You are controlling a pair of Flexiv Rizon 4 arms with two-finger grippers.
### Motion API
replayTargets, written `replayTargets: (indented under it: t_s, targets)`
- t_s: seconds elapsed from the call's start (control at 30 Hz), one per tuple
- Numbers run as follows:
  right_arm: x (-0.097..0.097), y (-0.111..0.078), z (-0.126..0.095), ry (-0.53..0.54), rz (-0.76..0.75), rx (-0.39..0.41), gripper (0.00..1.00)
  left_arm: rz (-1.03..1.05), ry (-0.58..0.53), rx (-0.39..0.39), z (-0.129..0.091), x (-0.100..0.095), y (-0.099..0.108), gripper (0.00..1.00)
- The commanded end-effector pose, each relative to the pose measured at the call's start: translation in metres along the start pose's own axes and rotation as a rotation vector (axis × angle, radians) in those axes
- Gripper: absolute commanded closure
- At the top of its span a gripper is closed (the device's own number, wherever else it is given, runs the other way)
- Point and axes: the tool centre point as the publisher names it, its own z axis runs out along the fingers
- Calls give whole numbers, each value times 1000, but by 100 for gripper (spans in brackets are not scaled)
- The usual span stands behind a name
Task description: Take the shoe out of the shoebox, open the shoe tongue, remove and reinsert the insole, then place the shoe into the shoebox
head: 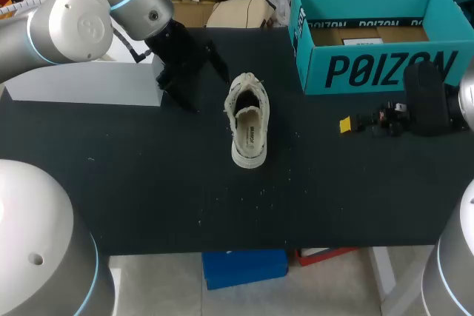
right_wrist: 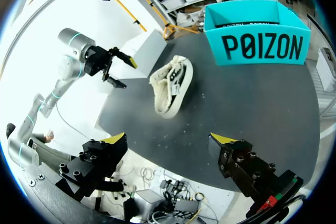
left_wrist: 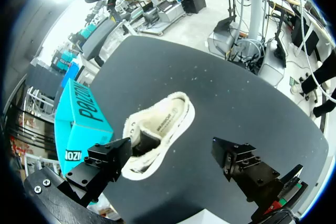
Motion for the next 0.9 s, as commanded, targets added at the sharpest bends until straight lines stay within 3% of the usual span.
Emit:
replayTargets:
  t_s: [0.03,0.27,0.57,0.77,0.9]
  targets:
    - [0,-1,1,-1,0,-2,0,0,2,-4,0,0,-1,0]
    - [0,-1,1,-1,0,-2,0,64,21,-7,2,-1,4,0]
    - [0,-1,1,-1,0,-2,0,309,146,-128,-2,-12,32,0]
    - [0,-1,1,-1,0,-2,0,450,172,-94,18,-19,36,0]
    - [0,-1,1,-1,0,-2,0,526,219,-112,37,-18,36,0]
